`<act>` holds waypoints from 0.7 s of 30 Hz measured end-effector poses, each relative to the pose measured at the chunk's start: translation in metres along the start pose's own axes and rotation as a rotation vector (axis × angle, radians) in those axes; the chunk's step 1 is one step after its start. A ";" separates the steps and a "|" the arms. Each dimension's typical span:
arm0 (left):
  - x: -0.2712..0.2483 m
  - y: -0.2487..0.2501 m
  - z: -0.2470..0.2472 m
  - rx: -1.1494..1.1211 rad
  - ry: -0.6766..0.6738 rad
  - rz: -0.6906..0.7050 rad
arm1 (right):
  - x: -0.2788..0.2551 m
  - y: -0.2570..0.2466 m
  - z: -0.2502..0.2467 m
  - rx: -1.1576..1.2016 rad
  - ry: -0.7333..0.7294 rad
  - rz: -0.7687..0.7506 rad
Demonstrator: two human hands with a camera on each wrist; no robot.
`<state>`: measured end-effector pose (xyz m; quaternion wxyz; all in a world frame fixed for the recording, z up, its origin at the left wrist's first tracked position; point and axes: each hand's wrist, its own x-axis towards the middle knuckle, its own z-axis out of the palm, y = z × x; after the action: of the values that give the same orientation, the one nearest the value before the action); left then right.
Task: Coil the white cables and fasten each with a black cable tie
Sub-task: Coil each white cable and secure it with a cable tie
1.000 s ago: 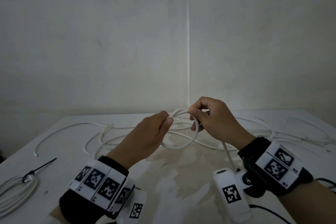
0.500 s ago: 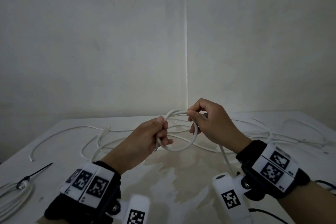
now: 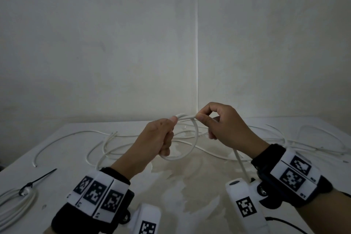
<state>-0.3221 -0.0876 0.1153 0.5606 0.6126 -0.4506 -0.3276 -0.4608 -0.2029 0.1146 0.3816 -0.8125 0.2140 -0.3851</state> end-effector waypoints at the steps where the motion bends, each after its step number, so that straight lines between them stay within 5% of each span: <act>1: 0.000 0.001 -0.001 0.011 0.008 0.002 | 0.001 0.000 0.000 -0.025 0.004 -0.028; 11: 0.003 0.003 -0.034 -0.102 0.162 0.025 | 0.014 0.027 -0.008 -0.479 0.044 -0.192; 19: -0.002 0.003 -0.082 -0.205 0.337 0.034 | 0.029 0.042 -0.018 -0.713 0.202 -0.114; 21: -0.001 0.000 -0.079 -0.185 0.331 0.027 | 0.033 0.042 -0.009 -0.909 0.103 -0.122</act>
<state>-0.2506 -0.0560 0.1273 0.6855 0.5979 -0.3280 -0.2549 -0.4495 -0.2544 0.1002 -0.0480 -0.8883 0.3318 -0.3137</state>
